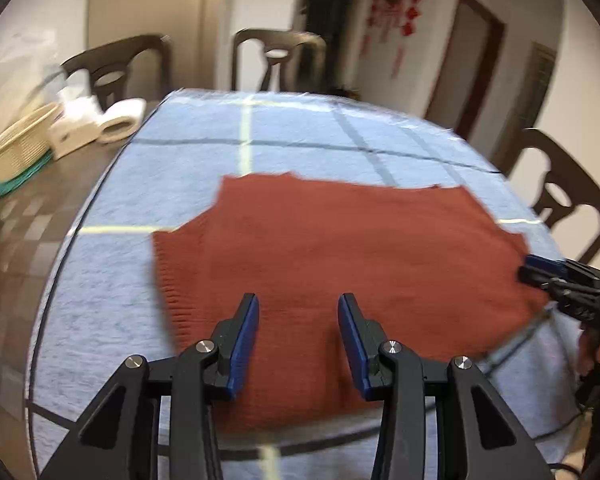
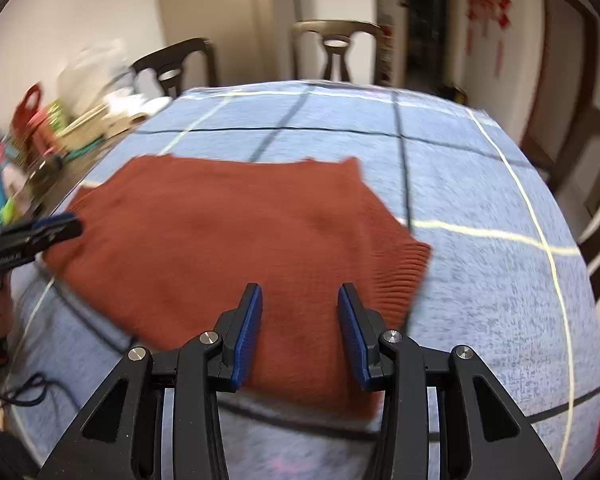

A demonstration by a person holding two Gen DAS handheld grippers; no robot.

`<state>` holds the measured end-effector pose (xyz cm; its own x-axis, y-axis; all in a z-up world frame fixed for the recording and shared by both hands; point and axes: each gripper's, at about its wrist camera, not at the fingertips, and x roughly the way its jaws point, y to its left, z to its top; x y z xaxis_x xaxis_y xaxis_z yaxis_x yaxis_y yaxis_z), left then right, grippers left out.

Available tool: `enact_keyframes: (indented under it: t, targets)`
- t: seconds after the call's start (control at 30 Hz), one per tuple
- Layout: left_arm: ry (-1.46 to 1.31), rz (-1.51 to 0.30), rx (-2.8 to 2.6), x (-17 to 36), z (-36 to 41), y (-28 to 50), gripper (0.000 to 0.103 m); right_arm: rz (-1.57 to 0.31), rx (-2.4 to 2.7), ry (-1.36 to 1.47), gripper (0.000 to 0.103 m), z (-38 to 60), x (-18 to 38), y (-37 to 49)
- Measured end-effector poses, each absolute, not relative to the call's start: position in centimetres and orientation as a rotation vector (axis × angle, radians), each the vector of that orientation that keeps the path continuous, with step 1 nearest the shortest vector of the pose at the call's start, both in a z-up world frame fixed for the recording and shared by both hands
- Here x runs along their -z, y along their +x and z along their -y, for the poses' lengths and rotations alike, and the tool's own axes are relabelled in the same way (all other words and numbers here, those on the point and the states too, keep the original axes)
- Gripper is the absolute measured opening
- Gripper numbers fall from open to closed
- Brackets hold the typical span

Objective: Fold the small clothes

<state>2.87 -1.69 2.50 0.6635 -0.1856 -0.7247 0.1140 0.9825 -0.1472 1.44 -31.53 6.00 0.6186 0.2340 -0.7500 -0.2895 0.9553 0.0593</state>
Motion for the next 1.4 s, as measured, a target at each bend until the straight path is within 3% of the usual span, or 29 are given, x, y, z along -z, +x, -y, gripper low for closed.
enact_keyframes:
  t: [0.47, 0.8, 1.33, 1.4]
  targets:
    - [-0.161, -0.785, 0.138, -3.4, -0.4, 2.2, 0.044, -0.841, -0.298, -0.023, 0.040, 32.1, -6.6, 1.7]
    - [-0.259, -0.793, 0.059, -2.6, -3.7, 2.6, 0.053, -0.824, -0.368, -0.061, 0.041, 29.9, -6.7, 1.3]
    - [-0.417, -0.850, 0.187, -0.8, -3.5, 3.4, 0.053, -0.852, -0.395, -0.077, 0.041, 28.6, -5.7, 1.5]
    - [-0.417, -0.853, 0.176, -0.7, -3.7, 3.5, 0.045, -0.854, -0.396, -0.078, 0.041, 28.6, -5.7, 1.5]
